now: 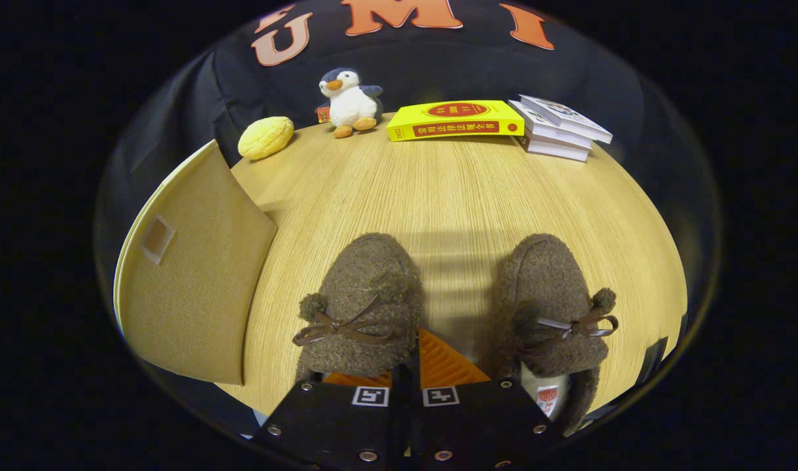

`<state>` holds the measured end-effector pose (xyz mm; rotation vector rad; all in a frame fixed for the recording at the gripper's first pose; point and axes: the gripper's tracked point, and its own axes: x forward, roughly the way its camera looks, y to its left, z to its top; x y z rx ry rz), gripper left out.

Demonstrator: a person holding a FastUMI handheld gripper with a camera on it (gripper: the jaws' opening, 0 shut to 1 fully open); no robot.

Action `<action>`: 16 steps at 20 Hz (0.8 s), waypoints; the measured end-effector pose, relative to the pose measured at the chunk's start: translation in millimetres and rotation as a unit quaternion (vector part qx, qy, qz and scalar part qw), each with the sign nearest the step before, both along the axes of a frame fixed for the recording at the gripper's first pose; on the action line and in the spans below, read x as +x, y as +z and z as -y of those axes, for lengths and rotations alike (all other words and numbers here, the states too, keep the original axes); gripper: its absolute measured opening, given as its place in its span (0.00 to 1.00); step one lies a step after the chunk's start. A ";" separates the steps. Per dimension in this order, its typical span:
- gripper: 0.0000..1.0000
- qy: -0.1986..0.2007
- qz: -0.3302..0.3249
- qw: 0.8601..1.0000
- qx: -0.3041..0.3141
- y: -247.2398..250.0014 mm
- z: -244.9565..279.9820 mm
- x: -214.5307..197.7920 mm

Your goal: Open the storage box then place both shoes into the box .Put the left shoe in first, then the right shoe, with the right side of both shoes facing outward in a uniform manner.

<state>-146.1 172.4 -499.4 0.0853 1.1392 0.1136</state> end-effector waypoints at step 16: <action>0.04 -0.029 0.053 0.998 0.027 187.7 -64.1 37.7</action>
